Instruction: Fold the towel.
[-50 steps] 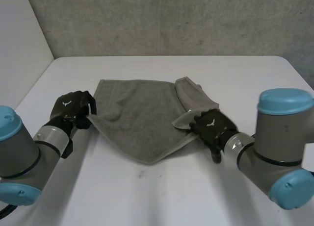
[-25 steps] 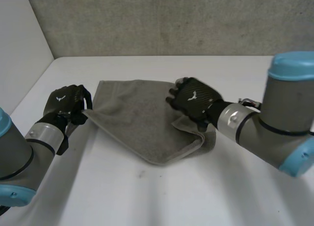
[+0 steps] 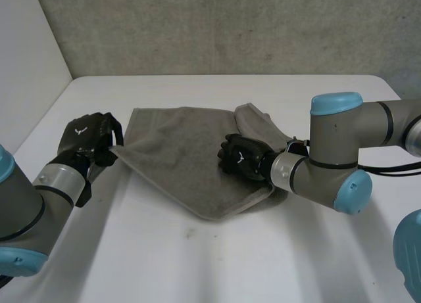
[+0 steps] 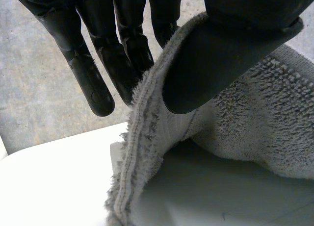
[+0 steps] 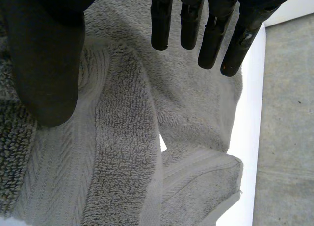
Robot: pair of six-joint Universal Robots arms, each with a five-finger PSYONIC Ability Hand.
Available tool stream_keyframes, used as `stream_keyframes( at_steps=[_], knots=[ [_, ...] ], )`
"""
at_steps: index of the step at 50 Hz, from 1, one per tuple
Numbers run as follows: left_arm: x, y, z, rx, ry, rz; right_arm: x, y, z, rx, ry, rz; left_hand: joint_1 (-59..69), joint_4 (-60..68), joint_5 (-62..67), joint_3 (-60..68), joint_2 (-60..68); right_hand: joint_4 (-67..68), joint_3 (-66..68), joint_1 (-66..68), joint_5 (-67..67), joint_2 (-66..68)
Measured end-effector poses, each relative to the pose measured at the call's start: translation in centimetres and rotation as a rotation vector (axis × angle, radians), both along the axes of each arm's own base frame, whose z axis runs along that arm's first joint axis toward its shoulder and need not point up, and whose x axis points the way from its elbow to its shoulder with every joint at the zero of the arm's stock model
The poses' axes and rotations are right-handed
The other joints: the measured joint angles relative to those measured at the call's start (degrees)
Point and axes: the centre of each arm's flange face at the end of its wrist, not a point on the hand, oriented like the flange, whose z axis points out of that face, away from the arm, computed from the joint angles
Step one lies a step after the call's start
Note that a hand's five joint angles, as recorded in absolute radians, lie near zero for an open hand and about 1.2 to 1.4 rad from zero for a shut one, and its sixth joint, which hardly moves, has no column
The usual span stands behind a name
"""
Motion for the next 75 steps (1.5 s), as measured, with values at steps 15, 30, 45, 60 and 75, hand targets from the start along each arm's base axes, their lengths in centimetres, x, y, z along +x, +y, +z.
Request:
stream_keyframes(
  at_steps=[15,30,45,60,75],
  knots=[
    [0.0,0.0,0.0,0.001,0.0,0.001,-0.4,-0.3,-0.8,0.002,0.024,-0.001,0.0,0.0,0.0,0.0,0.0,7.52,7.12,5.78,5.68,7.33],
    [0.0,0.0,-0.1,0.003,-0.001,0.0,-0.6,-1.0,-1.4,0.017,0.033,-0.01,0.0,0.0,0.0,0.0,0.0,25.03,24.69,24.02,22.54,25.34],
    [0.0,0.0,0.0,0.002,0.0,0.0,-0.8,-1.3,0.1,0.0,0.007,-0.032,0.0,0.0,0.0,0.0,0.0,54.02,53.69,53.02,52.26,53.95],
    [0.0,0.2,0.0,0.003,0.0,-0.001,-4.3,-2.6,3.3,0.136,-0.118,-0.22,0.0,0.0,0.0,0.0,0.0,56.76,56.57,54.23,54.21,55.35],
    [0.1,0.8,1.0,-0.033,-0.03,-0.007,-12.3,-1.2,6.6,0.239,-0.269,-0.508,0.0,0.0,0.0,0.0,0.0,56.76,56.57,54.33,54.22,55.35]
  ],
)
